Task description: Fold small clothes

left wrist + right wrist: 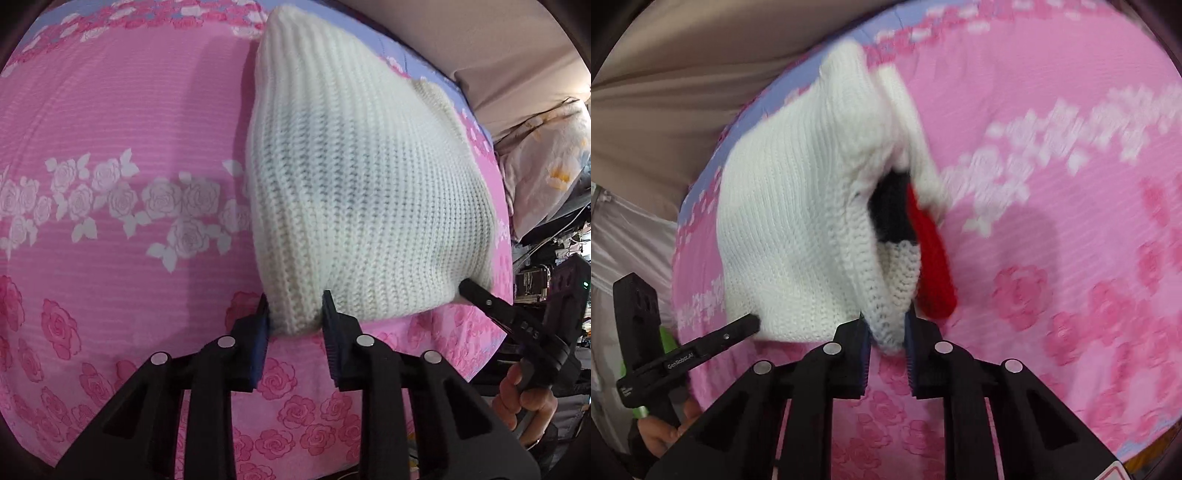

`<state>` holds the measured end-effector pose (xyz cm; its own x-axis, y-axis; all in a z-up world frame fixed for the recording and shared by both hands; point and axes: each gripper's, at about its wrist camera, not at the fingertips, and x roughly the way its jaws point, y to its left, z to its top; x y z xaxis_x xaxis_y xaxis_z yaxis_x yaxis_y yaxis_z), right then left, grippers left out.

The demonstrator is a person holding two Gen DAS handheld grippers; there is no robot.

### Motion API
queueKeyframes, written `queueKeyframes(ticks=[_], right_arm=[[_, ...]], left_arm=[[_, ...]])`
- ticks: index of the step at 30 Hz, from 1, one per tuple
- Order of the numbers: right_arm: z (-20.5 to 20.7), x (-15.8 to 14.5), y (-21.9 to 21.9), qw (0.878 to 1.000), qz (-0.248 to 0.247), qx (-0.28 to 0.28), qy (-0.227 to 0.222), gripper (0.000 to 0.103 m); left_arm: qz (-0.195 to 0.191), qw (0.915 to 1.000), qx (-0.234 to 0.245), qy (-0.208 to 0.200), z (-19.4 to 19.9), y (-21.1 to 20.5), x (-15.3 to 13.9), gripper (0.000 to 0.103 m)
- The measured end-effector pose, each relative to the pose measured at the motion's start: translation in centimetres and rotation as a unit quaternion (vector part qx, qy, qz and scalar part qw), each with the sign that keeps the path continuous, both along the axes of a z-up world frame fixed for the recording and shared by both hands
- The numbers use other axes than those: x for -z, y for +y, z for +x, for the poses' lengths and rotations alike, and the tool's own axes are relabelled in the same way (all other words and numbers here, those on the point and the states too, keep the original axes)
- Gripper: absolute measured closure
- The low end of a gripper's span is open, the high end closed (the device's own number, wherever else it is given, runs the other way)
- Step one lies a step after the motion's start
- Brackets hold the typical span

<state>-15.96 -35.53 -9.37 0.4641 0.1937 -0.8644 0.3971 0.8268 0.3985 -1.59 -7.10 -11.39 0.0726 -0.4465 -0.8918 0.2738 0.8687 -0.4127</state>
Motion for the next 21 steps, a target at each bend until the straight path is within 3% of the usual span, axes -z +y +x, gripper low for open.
queueKeyframes(ticks=[4, 6, 8, 10, 11, 13, 17, 19, 21], right_arm=[[0.0, 3.7, -1.0, 0.999, 0.024, -0.005, 0.031, 0.086], [0.1, 3.0, -1.0, 0.999, 0.022, -0.005, 0.034, 0.082], [-0.2, 1.6, -1.0, 0.999, 0.016, -0.002, 0.033, 0.066], [-0.4, -0.4, -1.3, 1.000, 0.004, -0.002, 0.012, 0.057], [-0.2, -1.6, -1.5, 1.000, -0.003, 0.000, -0.005, 0.045], [1.0, -3.1, -2.4, 0.999, -0.001, 0.003, -0.036, 0.034], [5.4, -2.6, -4.3, 0.998, 0.039, 0.001, -0.055, 0.029], [7.4, -0.7, -4.8, 0.999, 0.044, 0.001, -0.032, 0.029], [8.9, 1.1, -4.7, 0.998, 0.062, -0.005, -0.011, 0.029]], left_arm=[[0.002, 0.9999, -0.013, -0.009, -0.2, 0.2, 0.1, 0.066], [-0.001, 0.9995, -0.020, -0.023, -0.3, 0.6, -1.3, 0.061], [-0.026, 0.9973, -0.034, -0.060, -0.2, 1.2, -3.8, 0.043], [-0.054, 0.9931, -0.051, -0.091, 0.8, 1.3, -5.8, 0.017], [-0.065, 0.9914, -0.054, -0.100, 1.5, 1.2, -6.4, 0.015], [-0.078, 0.9894, -0.056, -0.109, 3.6, 0.5, -6.8, 0.011], [-0.059, 0.9924, -0.066, -0.085, 7.7, -1.1, -3.9, 0.012], [-0.046, 0.9948, -0.063, -0.067, 8.6, -2.0, -1.8, 0.012], [-0.057, 0.9957, -0.057, -0.045, 8.8, -2.5, 0.0, 0.011]])
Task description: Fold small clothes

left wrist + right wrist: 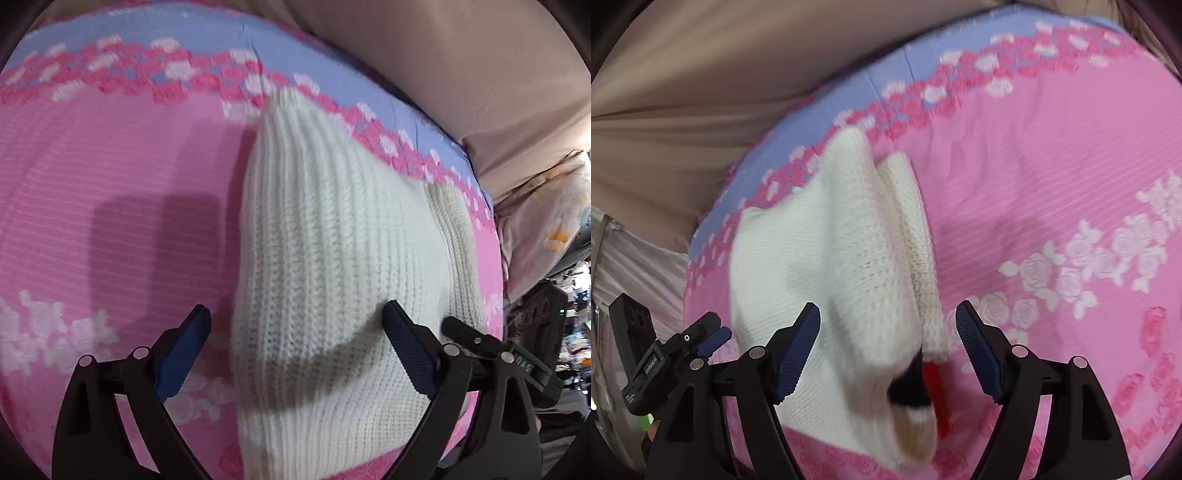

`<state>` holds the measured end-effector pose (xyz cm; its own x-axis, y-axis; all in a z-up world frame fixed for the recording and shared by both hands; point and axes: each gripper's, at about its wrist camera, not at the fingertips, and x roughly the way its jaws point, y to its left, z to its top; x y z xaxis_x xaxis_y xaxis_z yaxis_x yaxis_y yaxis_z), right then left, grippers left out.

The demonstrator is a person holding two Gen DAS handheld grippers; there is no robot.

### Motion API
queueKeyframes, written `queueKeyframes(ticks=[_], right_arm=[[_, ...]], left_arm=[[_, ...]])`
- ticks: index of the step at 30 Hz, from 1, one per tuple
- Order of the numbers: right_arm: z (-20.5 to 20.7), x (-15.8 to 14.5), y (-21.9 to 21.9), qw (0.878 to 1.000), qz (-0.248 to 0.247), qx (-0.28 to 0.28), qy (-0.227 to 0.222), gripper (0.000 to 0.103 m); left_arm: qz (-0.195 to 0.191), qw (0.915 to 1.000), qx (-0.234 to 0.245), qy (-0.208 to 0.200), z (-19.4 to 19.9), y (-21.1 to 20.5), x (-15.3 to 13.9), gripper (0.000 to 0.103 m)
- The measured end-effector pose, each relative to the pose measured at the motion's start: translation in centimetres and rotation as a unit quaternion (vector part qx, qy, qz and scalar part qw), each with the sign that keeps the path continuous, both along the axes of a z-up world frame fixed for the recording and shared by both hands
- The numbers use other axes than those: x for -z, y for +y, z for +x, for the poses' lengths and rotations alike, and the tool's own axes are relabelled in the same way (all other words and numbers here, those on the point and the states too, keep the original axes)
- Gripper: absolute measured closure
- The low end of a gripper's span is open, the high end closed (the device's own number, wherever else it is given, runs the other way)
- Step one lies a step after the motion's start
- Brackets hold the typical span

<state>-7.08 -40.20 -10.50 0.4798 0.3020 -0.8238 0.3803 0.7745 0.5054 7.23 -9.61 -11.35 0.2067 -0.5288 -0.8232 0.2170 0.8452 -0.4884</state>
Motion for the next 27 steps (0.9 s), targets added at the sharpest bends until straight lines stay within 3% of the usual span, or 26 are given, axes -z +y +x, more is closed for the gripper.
queueKeyframes(ticks=[2, 4, 5, 6, 7, 10, 14, 17, 21, 27], right_arm=[[0.7, 1.6, 0.6, 1.000, 0.017, -0.004, 0.012, 0.028], [0.8, 2.2, 1.3, 1.000, 0.008, 0.001, 0.002, 0.029], [0.9, 2.1, 1.6, 1.000, 0.003, -0.005, -0.003, 0.044], [1.0, 2.0, 1.8, 1.000, 0.008, -0.006, -0.004, 0.051], [1.0, 1.7, 1.9, 1.000, 0.010, -0.001, -0.006, 0.061], [0.3, -1.0, 2.2, 1.000, -0.004, 0.000, -0.030, 0.070], [-3.1, -6.9, 1.8, 0.996, -0.025, 0.021, -0.081, 0.071], [-6.6, -11.3, 0.8, 0.992, -0.034, 0.043, -0.117, 0.071], [-11.3, -17.8, 0.1, 0.980, -0.062, 0.071, -0.176, 0.071], [-15.7, -26.5, 0.3, 0.948, -0.108, 0.093, -0.286, 0.070]], left_arm=[[-0.021, 0.9997, -0.011, 0.008, 0.1, 0.0, 0.6, 0.011], [-0.042, 0.9990, 0.007, 0.015, 0.1, -0.6, 0.3, 0.034], [-0.040, 0.9991, 0.004, 0.013, -0.1, -0.6, -0.2, 0.040], [-0.038, 0.9992, 0.008, 0.010, -0.4, -0.8, -1.0, 0.053], [-0.037, 0.9992, 0.012, 0.008, -0.4, -0.9, -1.7, 0.059], [-0.050, 0.9979, 0.041, -0.010, -1.6, -2.1, -5.6, 0.061], [-0.056, 0.9922, 0.097, -0.054, -4.7, -4.7, -12.3, 0.061], [-0.061, 0.9834, 0.140, -0.098, -7.1, -6.1, -17.6, 0.061], [-0.074, 0.9656, 0.179, -0.173, -9.6, -6.9, -24.7, 0.061], [-0.088, 0.9363, 0.196, -0.278, -12.2, -5.8, -33.0, 0.060]])
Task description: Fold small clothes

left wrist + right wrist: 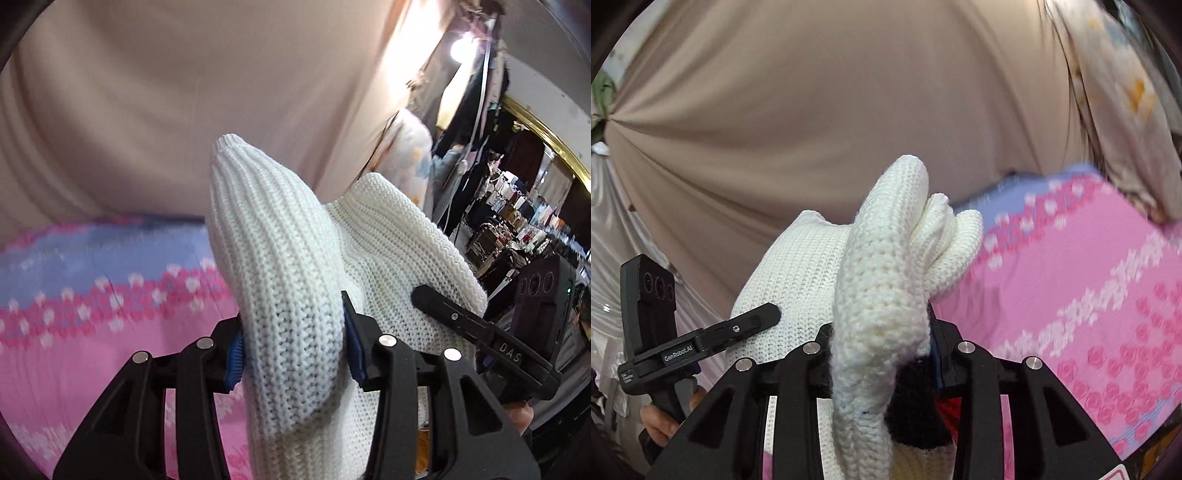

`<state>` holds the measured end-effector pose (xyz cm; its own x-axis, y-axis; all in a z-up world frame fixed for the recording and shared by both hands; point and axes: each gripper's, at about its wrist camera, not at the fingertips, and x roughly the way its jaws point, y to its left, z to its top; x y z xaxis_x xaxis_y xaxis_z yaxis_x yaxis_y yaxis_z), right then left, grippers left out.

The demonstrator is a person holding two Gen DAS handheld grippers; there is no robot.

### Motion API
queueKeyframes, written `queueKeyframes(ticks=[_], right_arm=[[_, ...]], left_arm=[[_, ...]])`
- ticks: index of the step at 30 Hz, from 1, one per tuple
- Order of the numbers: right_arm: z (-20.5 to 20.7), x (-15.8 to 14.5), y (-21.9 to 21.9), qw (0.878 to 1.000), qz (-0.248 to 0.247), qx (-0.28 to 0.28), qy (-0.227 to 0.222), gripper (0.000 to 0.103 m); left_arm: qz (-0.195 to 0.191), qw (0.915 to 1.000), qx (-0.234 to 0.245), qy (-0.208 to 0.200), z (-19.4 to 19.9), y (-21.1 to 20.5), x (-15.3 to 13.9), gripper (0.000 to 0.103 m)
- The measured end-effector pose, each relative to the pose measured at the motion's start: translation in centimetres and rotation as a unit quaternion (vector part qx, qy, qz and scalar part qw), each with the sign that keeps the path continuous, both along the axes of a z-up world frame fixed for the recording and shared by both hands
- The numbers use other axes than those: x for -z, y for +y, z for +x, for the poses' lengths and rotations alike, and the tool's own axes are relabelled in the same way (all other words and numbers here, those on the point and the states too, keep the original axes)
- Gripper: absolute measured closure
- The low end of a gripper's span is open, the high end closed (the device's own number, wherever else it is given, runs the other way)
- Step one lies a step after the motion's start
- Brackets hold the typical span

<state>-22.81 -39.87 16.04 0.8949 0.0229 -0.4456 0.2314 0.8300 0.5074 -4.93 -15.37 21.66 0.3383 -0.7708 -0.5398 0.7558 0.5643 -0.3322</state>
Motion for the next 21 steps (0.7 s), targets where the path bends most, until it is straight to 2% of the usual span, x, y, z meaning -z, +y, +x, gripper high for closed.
queueKeyframes(ticks=[4, 8, 13, 17, 19, 21], right_arm=[[-1.0, -4.7, 1.8, 0.998, -0.017, -0.005, -0.057, 0.070], [-0.8, -9.0, 4.5, 0.993, -0.037, -0.025, -0.108, 0.070], [0.9, -14.4, 8.1, 0.979, -0.051, -0.077, -0.181, 0.069], [4.2, -16.1, 10.1, 0.972, -0.044, -0.110, -0.202, 0.069], [6.7, -15.4, 10.9, 0.973, -0.029, -0.123, -0.191, 0.069], [9.5, -13.4, 11.5, 0.977, -0.013, -0.128, -0.168, 0.069]], left_arm=[[-0.024, 0.9984, -0.003, -0.052, -0.6, 2.5, -4.6, 0.060], [-0.058, 0.9937, -0.011, -0.095, -0.2, 6.7, -9.1, 0.059], [-0.085, 0.9872, -0.040, -0.129, 1.7, 12.2, -12.4, 0.058], [-0.070, 0.9863, -0.073, -0.130, 4.3, 14.6, -11.5, 0.058], [-0.056, 0.9884, -0.090, -0.109, 6.6, 15.5, -9.1, 0.058], [-0.039, 0.9903, -0.101, -0.087, 8.5, 16.0, -6.0, 0.058]])
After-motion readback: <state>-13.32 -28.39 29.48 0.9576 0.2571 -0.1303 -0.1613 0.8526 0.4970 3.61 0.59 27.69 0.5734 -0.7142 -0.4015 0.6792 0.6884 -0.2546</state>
